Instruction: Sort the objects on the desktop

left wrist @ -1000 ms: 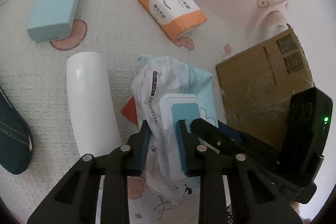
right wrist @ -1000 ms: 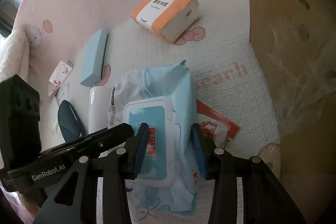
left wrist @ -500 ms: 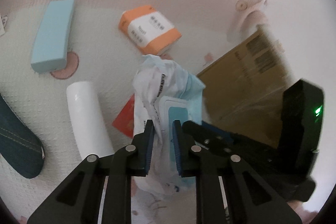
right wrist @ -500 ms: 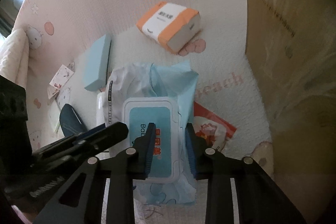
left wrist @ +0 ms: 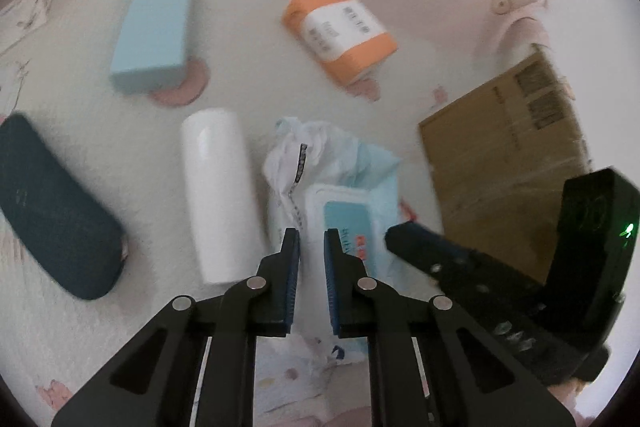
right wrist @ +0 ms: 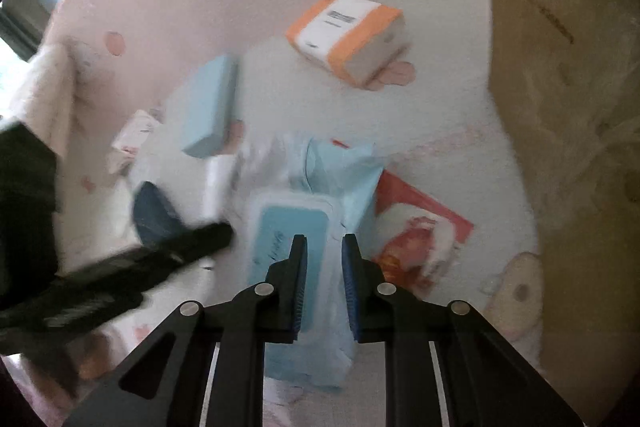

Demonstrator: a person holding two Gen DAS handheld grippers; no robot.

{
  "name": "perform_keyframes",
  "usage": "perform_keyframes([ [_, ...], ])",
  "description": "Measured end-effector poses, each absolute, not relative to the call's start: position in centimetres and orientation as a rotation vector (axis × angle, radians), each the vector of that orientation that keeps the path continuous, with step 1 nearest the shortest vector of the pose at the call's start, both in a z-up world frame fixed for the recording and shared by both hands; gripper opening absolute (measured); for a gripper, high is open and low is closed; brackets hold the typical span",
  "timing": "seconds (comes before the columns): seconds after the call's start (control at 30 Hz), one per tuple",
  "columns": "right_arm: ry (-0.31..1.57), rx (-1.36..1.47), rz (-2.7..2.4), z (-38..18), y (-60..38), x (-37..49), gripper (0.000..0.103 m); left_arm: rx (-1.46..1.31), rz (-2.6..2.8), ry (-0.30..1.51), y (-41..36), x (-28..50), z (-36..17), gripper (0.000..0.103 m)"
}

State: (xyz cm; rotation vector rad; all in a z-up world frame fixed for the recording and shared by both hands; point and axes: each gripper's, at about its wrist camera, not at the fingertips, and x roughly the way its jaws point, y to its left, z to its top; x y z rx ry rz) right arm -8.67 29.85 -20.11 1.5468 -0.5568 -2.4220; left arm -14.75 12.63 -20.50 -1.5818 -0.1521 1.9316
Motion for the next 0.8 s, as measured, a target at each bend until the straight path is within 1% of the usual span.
perform_keyframes([
  [0.07,-0.507,1.577,-2.416,-20.5,29.5,-8.9,0.018,-1.580,1.928,-0.212,11.8,-15.0,-20.4,0.014],
  [0.13,-0.499,1.583,-2.413,-20.9,29.6,-8.7,0.019,-1.560,1.909,-0.283,11.3,-15.5,-19.9,0.016],
  [0.17,-0.511,1.579,-2.404,-21.1,29.7,-8.5,0.020,-1.547,1.902,-0.288,11.3,-15.6,-19.6,0.020],
  [0.2,-0.525,1.577,-2.396,-21.2,29.9,-8.4,0.022,-1.531,1.898,-0.282,11.5,-15.9,-19.3,0.031],
  [0.27,-0.549,1.574,-2.380,-21.3,30.1,-8.3,0.026,-1.505,1.913,-0.236,12.4,-16.5,-18.8,0.042],
  [0.33,-0.541,1.586,-2.386,-20.9,30.0,-8.2,0.029,-1.506,1.906,-0.195,13.4,-17.2,-18.8,0.043],
  [0.37,-0.508,1.583,-2.404,-20.5,29.9,-8.0,0.037,-1.520,1.897,-0.187,13.9,-17.6,-19.0,0.043],
  [0.4,-0.460,1.581,-2.439,-20.1,29.9,-7.8,0.052,-1.537,1.881,-0.186,14.2,-18.0,-19.3,0.043],
  [0.47,-0.344,1.557,-2.513,-19.4,29.8,-7.2,0.067,-1.567,1.849,-0.187,14.6,-18.3,-20.0,0.043],
  [0.57,-0.336,1.584,-2.497,-20.0,30.2,-7.3,0.068,-1.592,1.840,-0.163,14.9,-18.3,-20.9,0.043],
  [0.7,-0.446,1.640,-2.439,-21.5,30.9,-7.8,0.068,-1.598,1.833,-0.161,14.9,-18.3,-20.9,0.044],
  [0.73,-0.474,1.636,-2.426,-21.7,31.0,-7.8,0.068,-1.601,1.834,-0.159,15.0,-18.3,-20.9,0.045],
  [0.8,-0.496,1.634,-2.406,-21.9,30.9,-8.0,0.068,-1.596,1.828,-0.167,14.9,-18.1,-20.9,0.053],
])
